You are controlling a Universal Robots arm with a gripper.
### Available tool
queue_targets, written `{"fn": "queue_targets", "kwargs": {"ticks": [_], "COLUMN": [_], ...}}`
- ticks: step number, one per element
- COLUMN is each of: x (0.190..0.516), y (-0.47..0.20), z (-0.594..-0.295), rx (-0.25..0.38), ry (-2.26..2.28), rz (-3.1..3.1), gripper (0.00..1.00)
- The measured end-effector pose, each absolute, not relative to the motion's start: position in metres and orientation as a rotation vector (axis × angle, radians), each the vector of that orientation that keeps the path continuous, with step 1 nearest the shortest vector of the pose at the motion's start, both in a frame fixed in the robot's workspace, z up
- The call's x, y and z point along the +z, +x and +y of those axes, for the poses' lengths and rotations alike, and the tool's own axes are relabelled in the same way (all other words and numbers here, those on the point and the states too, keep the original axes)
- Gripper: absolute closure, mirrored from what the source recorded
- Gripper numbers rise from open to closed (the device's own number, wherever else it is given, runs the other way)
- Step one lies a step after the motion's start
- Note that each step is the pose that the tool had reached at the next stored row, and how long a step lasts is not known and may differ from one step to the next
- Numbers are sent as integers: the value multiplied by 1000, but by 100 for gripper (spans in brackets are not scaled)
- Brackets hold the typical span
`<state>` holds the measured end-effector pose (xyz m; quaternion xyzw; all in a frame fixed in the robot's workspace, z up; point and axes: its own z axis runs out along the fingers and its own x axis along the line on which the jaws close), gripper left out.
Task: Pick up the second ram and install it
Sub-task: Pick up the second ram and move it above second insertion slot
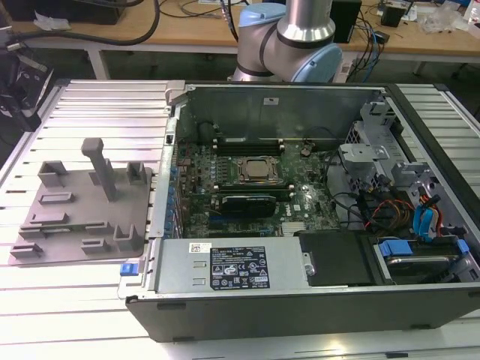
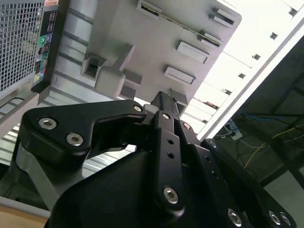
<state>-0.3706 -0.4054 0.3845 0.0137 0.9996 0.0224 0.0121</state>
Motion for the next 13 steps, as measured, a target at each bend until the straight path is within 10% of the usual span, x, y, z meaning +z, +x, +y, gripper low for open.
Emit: {"fn": "queue_targets", "kwargs": {"ticks": [13], "x": [384], "y": [-371], "z": [-405], "rx": [73], "ry": [-260], "rz": [3110], "gripper": [92]}}
